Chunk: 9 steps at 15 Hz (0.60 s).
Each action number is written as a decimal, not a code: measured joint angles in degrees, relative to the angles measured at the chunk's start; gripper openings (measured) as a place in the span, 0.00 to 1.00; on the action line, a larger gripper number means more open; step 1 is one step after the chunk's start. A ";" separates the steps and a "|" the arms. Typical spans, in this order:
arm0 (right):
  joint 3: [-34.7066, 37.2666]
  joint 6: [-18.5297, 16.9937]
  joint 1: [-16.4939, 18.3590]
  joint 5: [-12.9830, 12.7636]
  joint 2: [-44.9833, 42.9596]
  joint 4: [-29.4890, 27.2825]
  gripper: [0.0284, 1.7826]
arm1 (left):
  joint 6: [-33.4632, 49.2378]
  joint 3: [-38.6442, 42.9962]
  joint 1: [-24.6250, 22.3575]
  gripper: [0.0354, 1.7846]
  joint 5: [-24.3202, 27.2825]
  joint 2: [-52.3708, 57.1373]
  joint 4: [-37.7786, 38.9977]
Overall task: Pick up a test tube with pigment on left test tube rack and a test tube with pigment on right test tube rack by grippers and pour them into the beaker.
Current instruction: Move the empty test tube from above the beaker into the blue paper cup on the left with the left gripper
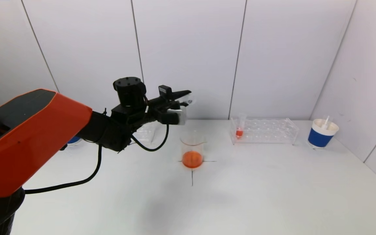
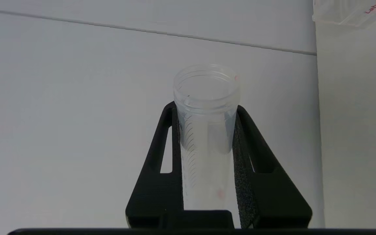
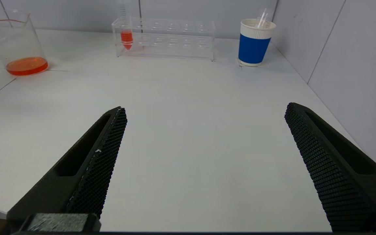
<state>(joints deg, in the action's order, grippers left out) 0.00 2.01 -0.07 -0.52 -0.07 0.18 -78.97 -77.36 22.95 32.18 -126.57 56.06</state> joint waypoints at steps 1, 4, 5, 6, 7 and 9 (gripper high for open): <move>0.00 -0.04 0.00 0.00 0.00 0.00 0.99 | 2.40 0.82 0.17 0.24 -0.90 0.26 0.44; 0.00 -0.01 0.00 0.00 0.00 0.00 0.99 | 12.13 1.68 1.10 0.24 -7.24 0.96 1.99; 0.00 -0.01 0.00 0.00 0.00 0.00 0.99 | 15.63 1.76 1.46 0.24 -9.58 1.16 2.32; 0.00 -0.01 0.00 0.00 0.00 0.00 0.99 | 18.86 1.76 1.74 0.24 -11.63 1.41 2.40; 0.00 -0.01 0.02 0.00 0.00 0.00 0.99 | 21.72 1.76 1.95 0.24 -14.02 1.77 2.45; 0.00 -0.01 0.00 0.00 0.00 0.00 0.99 | 26.05 1.87 2.06 0.24 -18.88 2.54 2.47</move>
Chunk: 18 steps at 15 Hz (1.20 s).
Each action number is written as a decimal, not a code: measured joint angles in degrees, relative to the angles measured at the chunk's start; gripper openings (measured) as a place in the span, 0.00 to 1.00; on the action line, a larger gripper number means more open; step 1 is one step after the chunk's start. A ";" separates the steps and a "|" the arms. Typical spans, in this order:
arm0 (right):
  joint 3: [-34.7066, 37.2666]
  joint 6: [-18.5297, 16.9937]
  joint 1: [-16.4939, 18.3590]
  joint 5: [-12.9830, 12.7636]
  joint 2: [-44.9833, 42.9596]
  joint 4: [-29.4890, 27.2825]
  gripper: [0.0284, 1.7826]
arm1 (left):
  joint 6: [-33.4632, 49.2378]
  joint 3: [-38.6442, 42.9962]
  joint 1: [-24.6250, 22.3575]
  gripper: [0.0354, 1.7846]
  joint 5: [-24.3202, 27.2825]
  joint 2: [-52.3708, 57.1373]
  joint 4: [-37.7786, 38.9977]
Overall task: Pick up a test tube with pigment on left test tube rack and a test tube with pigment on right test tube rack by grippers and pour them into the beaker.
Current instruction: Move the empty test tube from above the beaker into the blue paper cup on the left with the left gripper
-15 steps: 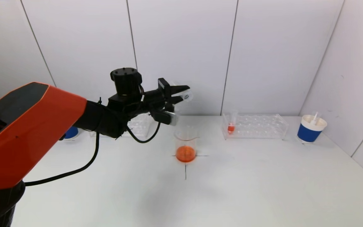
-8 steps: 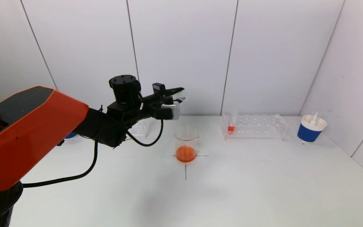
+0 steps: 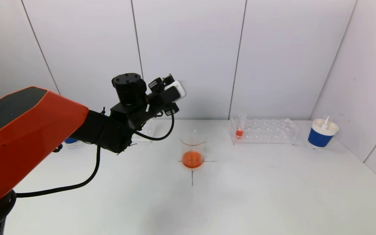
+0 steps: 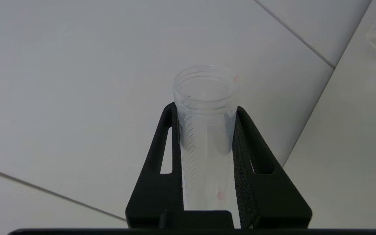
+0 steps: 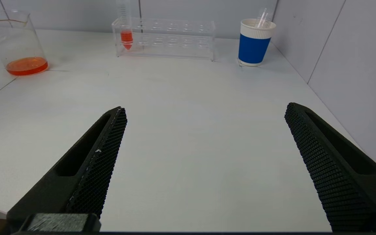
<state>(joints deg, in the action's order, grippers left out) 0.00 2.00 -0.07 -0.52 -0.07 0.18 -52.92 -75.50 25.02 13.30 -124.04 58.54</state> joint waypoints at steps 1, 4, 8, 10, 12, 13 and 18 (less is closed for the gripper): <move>0.00 0.01 0.00 0.00 0.00 0.00 0.99 | 2.49 0.04 0.09 0.24 -2.56 0.37 0.00; 0.00 0.00 0.00 0.00 0.00 0.00 0.99 | 10.86 0.09 0.43 0.24 -9.83 1.46 -0.30; 0.00 0.01 0.00 0.00 0.00 0.00 0.99 | 17.97 -0.16 0.50 0.24 -15.82 2.60 -2.01; 0.00 0.00 0.00 0.00 0.00 -0.02 0.99 | 22.16 -0.41 0.65 0.24 -19.64 3.56 -5.02; 0.00 0.00 0.00 0.00 0.00 0.00 0.99 | 28.37 -0.66 1.16 0.24 -22.77 5.16 -9.89; 0.00 -0.02 0.00 0.00 0.00 -0.02 0.99 | 32.17 -1.05 1.48 0.24 -24.59 6.10 -12.81; 0.00 0.00 0.00 0.00 0.00 -0.02 0.99 | 44.96 -1.84 0.56 0.24 -28.89 11.17 -24.34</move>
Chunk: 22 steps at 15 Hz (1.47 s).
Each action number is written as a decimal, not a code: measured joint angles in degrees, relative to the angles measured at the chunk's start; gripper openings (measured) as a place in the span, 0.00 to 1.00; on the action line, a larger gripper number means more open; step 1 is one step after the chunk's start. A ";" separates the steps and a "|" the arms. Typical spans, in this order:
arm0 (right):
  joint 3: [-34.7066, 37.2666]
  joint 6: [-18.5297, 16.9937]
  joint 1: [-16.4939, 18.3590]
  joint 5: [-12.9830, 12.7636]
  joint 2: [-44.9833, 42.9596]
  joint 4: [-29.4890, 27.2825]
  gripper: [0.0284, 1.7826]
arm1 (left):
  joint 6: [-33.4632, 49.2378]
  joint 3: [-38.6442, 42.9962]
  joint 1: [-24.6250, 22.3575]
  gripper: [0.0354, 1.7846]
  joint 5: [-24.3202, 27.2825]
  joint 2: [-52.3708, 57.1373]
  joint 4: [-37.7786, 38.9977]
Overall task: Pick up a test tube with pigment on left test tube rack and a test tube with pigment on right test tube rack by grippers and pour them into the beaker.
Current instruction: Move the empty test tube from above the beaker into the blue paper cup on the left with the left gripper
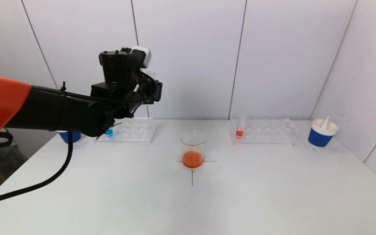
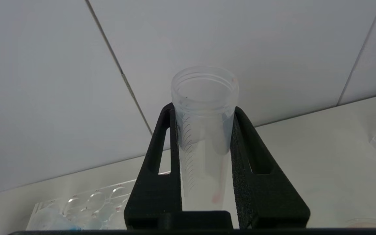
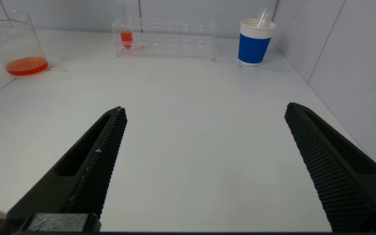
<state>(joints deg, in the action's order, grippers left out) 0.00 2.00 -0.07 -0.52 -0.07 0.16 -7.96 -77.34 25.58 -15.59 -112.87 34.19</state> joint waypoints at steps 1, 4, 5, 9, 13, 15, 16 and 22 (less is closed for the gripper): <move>0.00 0.00 0.00 0.00 0.00 0.00 0.99 | 1.22 -0.02 -0.24 0.24 -1.22 0.78 -1.04; 0.00 0.00 -0.02 0.00 0.00 0.00 0.99 | 2.93 0.35 -1.40 0.24 -2.29 2.36 -1.37; 0.00 -0.02 -0.02 0.00 0.00 0.00 0.99 | 3.56 0.44 -1.79 0.24 -2.32 2.60 -1.37; 0.00 0.00 0.00 0.01 0.00 0.00 0.99 | 5.38 0.72 -3.67 0.24 -1.66 3.23 -0.93; 0.00 -0.02 0.00 0.01 0.00 0.00 0.99 | 6.60 1.05 -6.12 0.24 -1.72 3.69 -1.15; 0.00 -0.02 0.00 0.00 0.00 0.00 0.99 | 6.92 1.45 -8.17 0.24 -1.63 3.86 -1.29; 0.00 0.00 0.00 0.00 0.00 0.02 0.99 | 7.17 1.77 -9.44 0.24 -1.40 4.02 -1.34; 0.00 0.00 0.00 0.00 0.00 0.02 0.99 | 7.72 2.15 -19.58 0.24 3.69 3.56 -1.29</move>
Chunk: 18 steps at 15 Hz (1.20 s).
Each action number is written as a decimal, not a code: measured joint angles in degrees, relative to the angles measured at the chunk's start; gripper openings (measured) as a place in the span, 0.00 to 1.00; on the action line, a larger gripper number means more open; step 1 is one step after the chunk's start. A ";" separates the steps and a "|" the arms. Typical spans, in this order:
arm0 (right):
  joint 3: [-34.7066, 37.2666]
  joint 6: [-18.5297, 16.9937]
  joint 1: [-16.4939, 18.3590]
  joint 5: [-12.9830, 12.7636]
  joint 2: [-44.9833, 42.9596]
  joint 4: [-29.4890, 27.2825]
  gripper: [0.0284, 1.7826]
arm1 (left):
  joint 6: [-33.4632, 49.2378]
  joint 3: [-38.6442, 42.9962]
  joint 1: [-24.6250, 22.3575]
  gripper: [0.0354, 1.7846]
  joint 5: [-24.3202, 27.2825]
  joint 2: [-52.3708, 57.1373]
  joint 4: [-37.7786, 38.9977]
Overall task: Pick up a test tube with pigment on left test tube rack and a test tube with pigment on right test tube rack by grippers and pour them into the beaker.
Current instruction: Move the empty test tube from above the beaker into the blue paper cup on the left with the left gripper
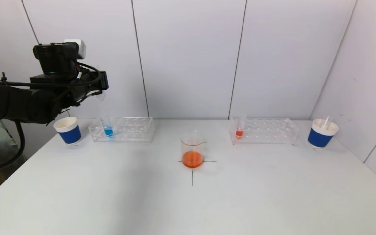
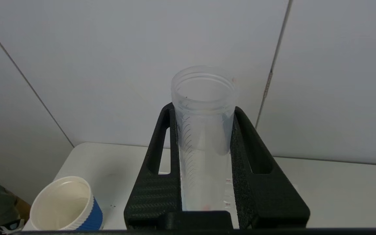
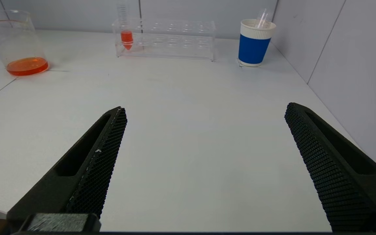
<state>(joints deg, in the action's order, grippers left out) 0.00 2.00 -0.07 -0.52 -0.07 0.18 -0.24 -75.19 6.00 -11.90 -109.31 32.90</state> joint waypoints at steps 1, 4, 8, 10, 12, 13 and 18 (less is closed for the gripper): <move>0.00 0.00 0.00 0.00 0.00 0.00 0.99 | 0.00 -0.20 -1.93 0.24 1.04 -0.24 0.02; 0.00 0.01 0.00 0.00 0.00 0.00 0.99 | 0.02 -0.90 -7.64 0.24 3.66 -1.02 0.00; 0.00 0.00 0.00 0.00 0.00 0.00 0.99 | 0.24 -3.83 -15.03 0.24 5.92 -3.84 -0.05; 0.00 0.00 0.00 0.00 0.00 0.00 0.99 | 0.65 -5.13 -17.54 0.24 6.23 -5.68 -0.02; 0.00 -0.02 0.00 0.00 0.00 0.00 0.99 | 0.73 -6.34 -19.30 0.24 6.42 -7.80 0.04; 0.00 0.00 0.00 -0.02 0.00 0.00 0.99 | 0.76 -6.80 -19.99 0.24 6.45 -8.91 0.30; 0.00 0.00 0.00 0.00 0.00 -0.02 0.99 | 1.84 -8.46 -22.50 0.24 6.53 -15.14 2.45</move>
<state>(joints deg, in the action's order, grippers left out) 0.00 2.00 -0.07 -0.52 -0.07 0.16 1.60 -83.65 -16.51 -5.36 -124.45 35.35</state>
